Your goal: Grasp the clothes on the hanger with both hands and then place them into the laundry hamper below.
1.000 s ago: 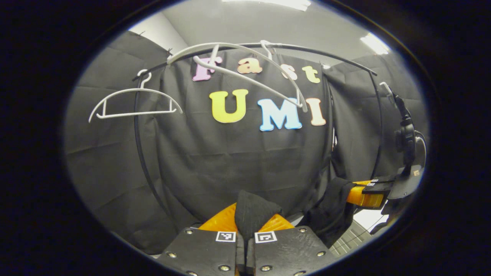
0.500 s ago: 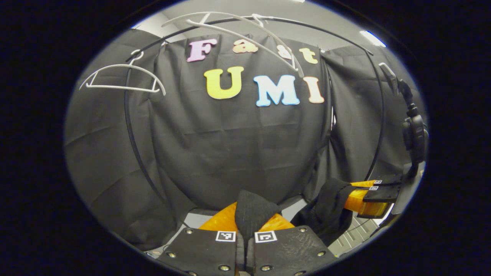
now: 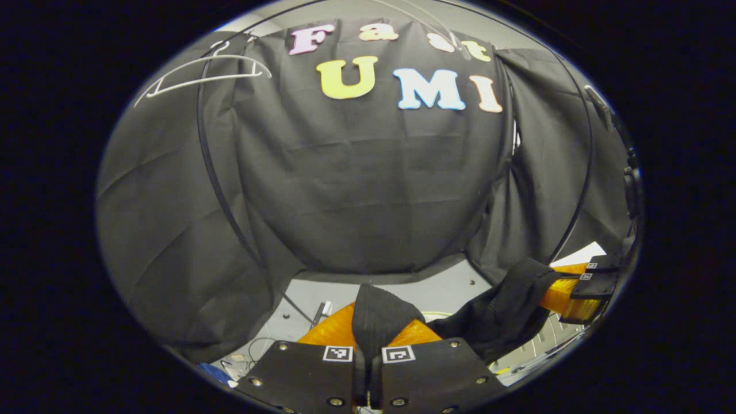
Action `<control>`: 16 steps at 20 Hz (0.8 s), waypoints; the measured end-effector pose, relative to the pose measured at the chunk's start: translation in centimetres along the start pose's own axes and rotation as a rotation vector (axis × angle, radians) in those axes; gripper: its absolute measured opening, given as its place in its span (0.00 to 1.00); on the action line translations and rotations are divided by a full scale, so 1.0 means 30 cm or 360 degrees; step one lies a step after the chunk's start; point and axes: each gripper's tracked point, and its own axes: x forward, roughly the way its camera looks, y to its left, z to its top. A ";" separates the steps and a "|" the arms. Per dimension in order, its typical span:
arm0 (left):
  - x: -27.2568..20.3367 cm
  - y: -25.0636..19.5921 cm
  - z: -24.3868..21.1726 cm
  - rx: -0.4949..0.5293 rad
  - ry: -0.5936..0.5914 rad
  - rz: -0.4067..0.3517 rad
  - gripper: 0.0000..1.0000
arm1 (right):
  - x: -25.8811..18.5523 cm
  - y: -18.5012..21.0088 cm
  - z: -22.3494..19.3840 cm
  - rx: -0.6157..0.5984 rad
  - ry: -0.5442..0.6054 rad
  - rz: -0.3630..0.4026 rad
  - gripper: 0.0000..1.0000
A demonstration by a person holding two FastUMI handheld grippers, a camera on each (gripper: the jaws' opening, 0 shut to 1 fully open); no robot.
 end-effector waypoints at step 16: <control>-0.029 0.014 -0.089 0.0025 0.0142 0.0017 0.94 | -0.035 -0.008 -0.164 -0.0024 0.0230 0.0029 0.80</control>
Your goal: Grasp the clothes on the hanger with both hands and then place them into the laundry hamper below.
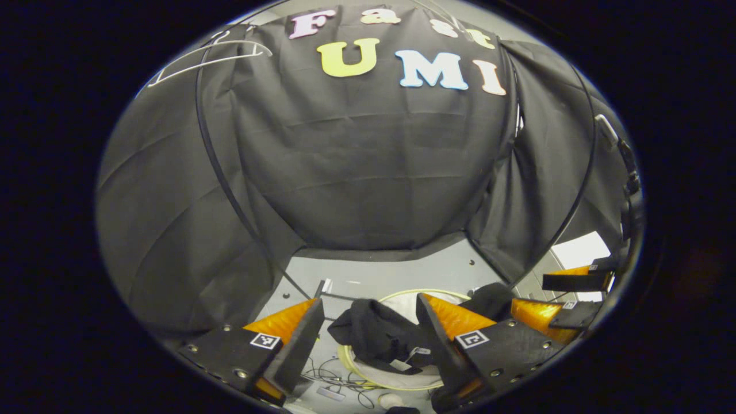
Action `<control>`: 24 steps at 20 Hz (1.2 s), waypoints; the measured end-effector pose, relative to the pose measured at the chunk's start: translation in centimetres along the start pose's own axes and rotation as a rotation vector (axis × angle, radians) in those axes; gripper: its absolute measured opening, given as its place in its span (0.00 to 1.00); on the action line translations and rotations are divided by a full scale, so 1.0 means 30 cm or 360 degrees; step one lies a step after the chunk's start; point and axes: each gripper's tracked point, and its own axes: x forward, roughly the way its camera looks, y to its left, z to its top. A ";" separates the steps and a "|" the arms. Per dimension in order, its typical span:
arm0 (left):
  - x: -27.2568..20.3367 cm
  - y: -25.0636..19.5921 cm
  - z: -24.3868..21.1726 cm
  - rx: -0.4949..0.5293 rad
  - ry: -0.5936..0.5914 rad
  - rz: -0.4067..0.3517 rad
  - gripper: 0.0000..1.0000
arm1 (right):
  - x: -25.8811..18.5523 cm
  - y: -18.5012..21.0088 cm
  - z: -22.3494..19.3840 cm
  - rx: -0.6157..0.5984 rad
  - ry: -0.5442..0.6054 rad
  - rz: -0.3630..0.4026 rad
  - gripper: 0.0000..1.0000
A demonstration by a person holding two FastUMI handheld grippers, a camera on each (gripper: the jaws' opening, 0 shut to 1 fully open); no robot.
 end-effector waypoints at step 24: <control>-0.655 0.122 0.608 -0.0010 -0.0725 -0.0019 0.94 | -0.697 -0.168 0.508 0.0119 -0.0860 -0.0290 0.97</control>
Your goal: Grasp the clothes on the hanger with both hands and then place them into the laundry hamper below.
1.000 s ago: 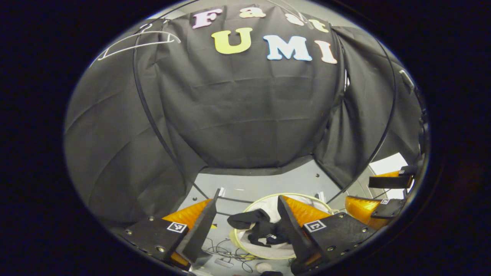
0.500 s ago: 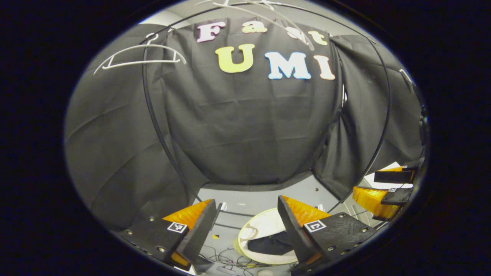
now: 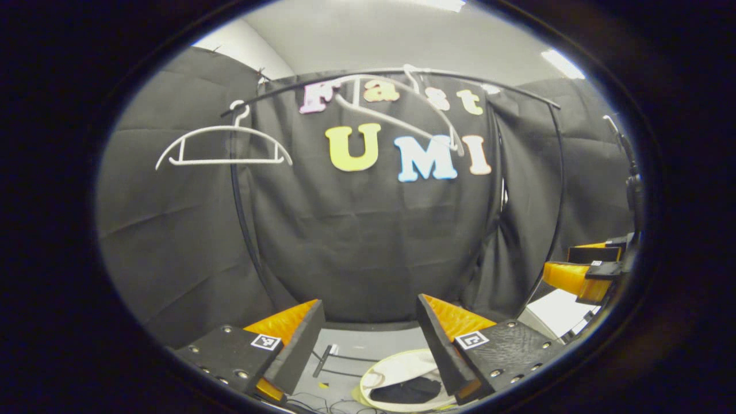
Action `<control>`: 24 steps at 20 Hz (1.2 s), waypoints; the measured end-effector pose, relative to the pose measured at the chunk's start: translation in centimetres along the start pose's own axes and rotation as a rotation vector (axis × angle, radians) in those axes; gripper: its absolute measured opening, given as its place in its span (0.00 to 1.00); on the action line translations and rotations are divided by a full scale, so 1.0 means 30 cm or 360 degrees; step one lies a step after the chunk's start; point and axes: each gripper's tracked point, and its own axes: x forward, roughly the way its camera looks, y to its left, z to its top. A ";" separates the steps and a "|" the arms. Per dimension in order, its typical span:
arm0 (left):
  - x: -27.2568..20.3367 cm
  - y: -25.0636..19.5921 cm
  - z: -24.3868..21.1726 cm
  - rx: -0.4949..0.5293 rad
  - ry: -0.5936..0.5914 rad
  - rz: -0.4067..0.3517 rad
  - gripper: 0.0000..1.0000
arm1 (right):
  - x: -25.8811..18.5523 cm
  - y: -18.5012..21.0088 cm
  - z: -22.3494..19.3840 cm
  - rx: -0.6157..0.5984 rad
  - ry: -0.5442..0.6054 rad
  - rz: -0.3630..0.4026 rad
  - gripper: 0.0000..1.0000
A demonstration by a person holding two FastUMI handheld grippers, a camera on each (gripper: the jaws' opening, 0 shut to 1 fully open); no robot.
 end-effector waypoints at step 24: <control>-0.435 0.170 0.380 -0.0005 -0.0433 0.0293 0.94 | -0.442 -0.413 0.276 0.0066 -0.0514 -0.0310 0.98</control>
